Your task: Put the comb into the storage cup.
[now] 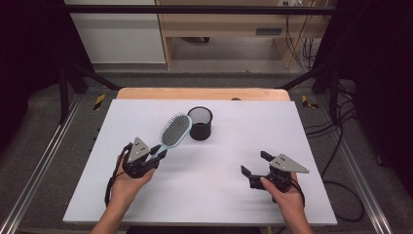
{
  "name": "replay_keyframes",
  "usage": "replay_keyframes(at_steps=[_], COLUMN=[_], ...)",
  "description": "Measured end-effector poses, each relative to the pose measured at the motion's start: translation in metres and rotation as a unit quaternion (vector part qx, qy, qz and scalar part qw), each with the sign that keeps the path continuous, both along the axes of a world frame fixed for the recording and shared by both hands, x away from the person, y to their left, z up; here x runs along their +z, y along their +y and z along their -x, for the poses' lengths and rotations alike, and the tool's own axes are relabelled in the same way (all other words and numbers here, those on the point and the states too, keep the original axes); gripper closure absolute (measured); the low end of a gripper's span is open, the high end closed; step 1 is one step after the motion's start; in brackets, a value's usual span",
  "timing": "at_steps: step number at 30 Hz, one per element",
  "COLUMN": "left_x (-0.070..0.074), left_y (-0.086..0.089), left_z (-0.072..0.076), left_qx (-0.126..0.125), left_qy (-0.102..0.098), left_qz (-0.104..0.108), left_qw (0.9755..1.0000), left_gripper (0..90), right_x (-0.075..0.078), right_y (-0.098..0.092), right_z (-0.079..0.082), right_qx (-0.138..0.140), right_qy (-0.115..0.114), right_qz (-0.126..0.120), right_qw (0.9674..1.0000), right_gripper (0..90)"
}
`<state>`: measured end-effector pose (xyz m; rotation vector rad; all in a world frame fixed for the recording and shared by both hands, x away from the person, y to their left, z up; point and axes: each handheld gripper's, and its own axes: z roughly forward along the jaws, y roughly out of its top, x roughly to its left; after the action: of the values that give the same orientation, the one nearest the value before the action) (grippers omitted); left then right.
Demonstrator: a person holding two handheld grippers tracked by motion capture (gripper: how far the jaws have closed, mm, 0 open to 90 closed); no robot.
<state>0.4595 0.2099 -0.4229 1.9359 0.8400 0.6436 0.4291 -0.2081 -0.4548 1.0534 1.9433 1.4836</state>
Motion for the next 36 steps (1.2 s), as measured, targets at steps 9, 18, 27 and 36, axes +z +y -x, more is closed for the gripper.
replay_keyframes(at_steps=[9, 18, 27, 36], left_x=[-0.004, -0.004, -0.005, -0.002], left_y=[-0.006, -0.006, -0.008, -0.014], left_z=[0.004, 0.006, 0.006, 0.009], left_qx=[-0.008, -0.009, -0.009, -0.009], left_qy=[-0.002, -0.01, -0.013, -0.027], left_qz=[0.006, 0.012, 0.014, 0.024], left_qw=[0.9999, 0.9998, 0.9998, 0.9993], left_gripper=[69.5, 69.5, 69.5, 69.5], right_x=[0.0, 0.0, 0.0, 0.004], right_y=[0.001, 0.007, 0.01, 0.02], right_z=[0.0, 0.0, 0.001, 0.002], right_qx=[-0.013, -0.003, 0.001, 0.008], right_qy=[0.02, 0.038, 0.036, 0.054], right_qz=[-0.016, -0.02, -0.019, -0.06], right_qw=[0.9996, 0.9991, 0.9992, 0.9967], right_gripper=[8.5, 9.3, 8.6, 6.7])
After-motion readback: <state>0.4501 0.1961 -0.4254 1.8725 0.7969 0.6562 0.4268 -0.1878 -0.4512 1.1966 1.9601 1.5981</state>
